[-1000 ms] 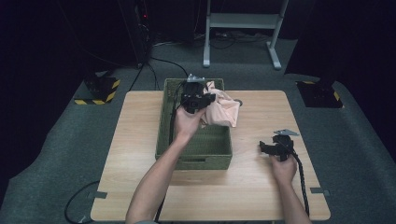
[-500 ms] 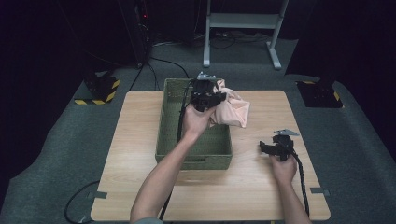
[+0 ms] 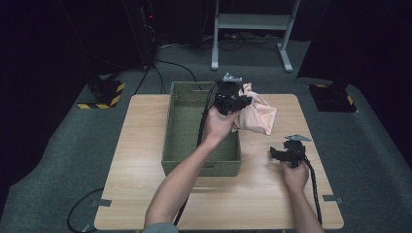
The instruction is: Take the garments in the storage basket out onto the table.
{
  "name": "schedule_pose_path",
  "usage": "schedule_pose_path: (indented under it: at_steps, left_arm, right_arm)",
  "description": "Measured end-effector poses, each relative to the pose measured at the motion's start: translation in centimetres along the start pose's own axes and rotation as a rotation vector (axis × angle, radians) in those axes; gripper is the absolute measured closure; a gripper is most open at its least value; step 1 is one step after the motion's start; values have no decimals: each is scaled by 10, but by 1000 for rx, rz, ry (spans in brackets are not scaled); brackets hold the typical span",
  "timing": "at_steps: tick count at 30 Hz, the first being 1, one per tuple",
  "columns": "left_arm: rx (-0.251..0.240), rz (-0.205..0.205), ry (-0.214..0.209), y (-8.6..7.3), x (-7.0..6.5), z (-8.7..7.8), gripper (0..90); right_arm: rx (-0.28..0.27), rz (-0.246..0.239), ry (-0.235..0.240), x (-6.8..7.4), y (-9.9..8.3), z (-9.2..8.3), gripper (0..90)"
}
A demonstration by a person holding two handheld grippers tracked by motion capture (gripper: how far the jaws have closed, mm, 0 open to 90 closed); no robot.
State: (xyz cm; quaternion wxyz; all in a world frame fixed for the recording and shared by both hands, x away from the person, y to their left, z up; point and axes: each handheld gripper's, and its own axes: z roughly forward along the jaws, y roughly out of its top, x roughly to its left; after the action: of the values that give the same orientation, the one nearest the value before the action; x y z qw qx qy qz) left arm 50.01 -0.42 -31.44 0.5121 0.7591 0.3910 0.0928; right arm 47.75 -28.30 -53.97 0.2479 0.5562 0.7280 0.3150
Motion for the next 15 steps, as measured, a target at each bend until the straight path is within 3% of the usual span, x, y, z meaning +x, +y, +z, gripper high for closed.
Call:
schedule_pose_path:
  at_steps: [3, 15]
  left_arm:
    - [1, -12, -16, 2, -4, 7, 845]
    - [31, 41, -12, 6, -26, 37, 845]
  right_arm:
    - [0, 0, 0, 0, 0, 0, 145]
    - [2, 1, -1, 0, 0, 0, 145]
